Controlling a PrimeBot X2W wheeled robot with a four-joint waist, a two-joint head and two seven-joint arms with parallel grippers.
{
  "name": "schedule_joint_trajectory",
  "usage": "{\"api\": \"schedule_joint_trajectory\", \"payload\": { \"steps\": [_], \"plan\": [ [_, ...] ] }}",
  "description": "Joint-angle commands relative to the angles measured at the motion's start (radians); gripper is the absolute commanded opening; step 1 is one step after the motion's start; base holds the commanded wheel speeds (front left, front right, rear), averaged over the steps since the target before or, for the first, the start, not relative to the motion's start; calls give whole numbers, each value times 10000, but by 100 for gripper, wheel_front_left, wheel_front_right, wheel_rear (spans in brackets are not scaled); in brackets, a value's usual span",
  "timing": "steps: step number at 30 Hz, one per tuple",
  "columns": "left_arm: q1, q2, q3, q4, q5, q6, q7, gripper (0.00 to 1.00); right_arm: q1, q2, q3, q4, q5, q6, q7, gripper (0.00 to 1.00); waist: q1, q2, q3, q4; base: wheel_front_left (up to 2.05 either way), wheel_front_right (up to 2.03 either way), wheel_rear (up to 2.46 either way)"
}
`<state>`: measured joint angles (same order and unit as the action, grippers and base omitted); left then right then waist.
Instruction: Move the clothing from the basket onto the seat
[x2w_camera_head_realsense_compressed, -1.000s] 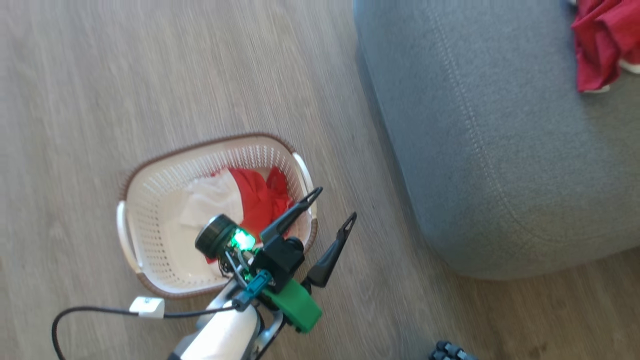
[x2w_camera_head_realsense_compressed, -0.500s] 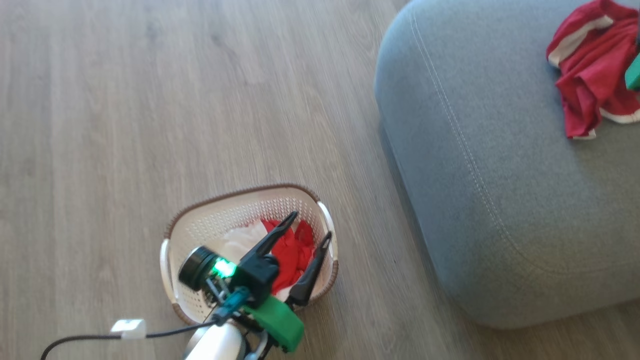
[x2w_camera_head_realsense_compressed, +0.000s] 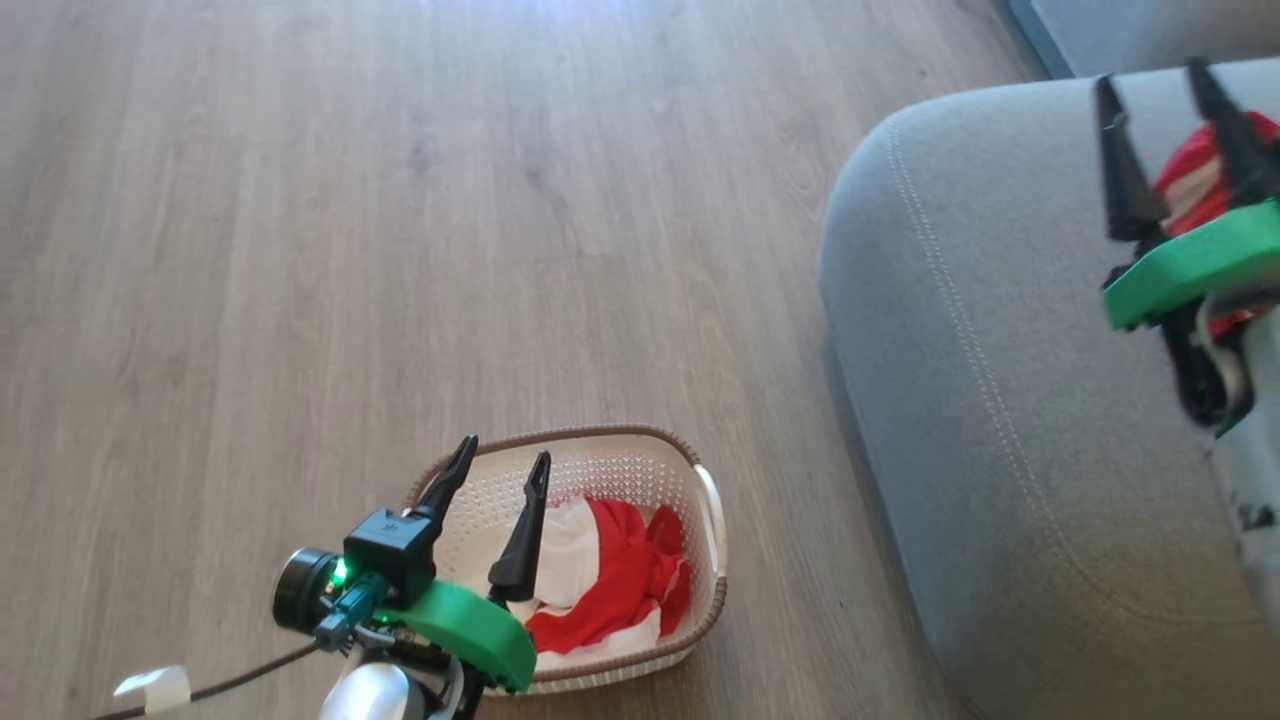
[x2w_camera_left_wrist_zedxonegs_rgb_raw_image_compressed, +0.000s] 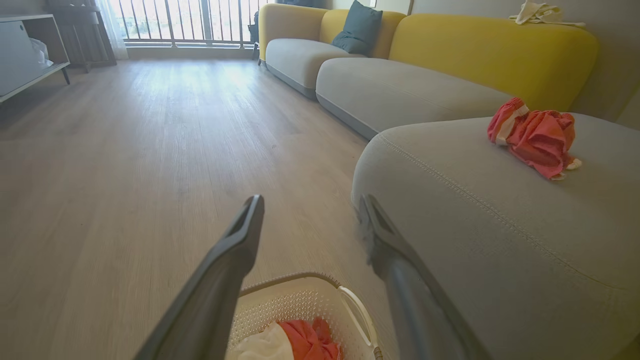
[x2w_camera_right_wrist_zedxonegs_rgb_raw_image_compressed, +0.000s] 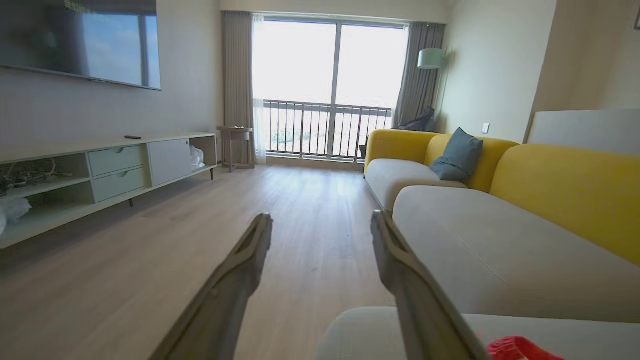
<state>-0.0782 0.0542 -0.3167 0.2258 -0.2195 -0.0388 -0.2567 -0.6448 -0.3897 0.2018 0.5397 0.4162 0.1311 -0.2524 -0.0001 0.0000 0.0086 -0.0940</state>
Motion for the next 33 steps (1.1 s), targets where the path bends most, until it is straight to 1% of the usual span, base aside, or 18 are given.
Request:
{"api": "schedule_joint_trajectory", "payload": {
  "steps": [1,2,4,6,13,16,18,22,24,27,30,33],
  "plan": [
    [-244,-38,449,-262,-55,119,-51,100,161,-72,194,-681,107,-4,-92,100,1,0,-75,158,0,0,0],
    [-227,-38,508,-257,-75,180,-51,100,380,-61,236,-989,12,-4,-92,100,1,0,-83,205,0,0,0],
    [-204,-38,615,-229,-77,305,-51,100,825,-52,383,-1521,-556,-4,-92,100,1,0,-99,328,0,0,0],
    [-197,-38,670,-215,-59,373,-51,100,1053,66,389,-1735,-711,-4,-92,100,1,0,-113,389,0,0,0],
    [-61,-38,1137,-534,150,1043,-51,100,2495,1189,19,-2631,-1170,-4,-93,100,1,0,-187,617,0,0,0],
    [34,-39,1337,-658,175,1424,-51,100,3081,1584,-24,-2830,-1373,-4,-93,100,1,0,-209,678,0,0,0],
    [70,-39,1546,-725,49,1684,-51,100,3443,1884,-343,-2988,-1671,-4,-93,100,1,0,-209,732,0,0,0],
    [137,-39,1742,-733,64,2047,-51,100,4218,2470,-710,-3274,-1968,-4,-93,100,1,0,-215,808,0,0,0],
    [199,-39,1779,-708,26,2130,-51,100,4575,2626,-714,-3356,-2132,-4,-93,100,1,0,-217,816,0,0,0],
    [306,-39,1831,-716,-36,2205,-51,100,4973,2671,-536,-3337,-2491,-4,-93,100,1,0,-199,817,0,0,0],
    [433,-39,1881,-764,-205,2264,-51,100,5198,2820,-596,-3242,-2454,-4,-93,100,1,0,-166,799,0,0,0],
    [557,-39,1742,-598,-263,2225,-51,100,5396,2945,-686,-3136,-2371,-4,-93,100,1,0,-128,793,0,0,0]
  ]
}}
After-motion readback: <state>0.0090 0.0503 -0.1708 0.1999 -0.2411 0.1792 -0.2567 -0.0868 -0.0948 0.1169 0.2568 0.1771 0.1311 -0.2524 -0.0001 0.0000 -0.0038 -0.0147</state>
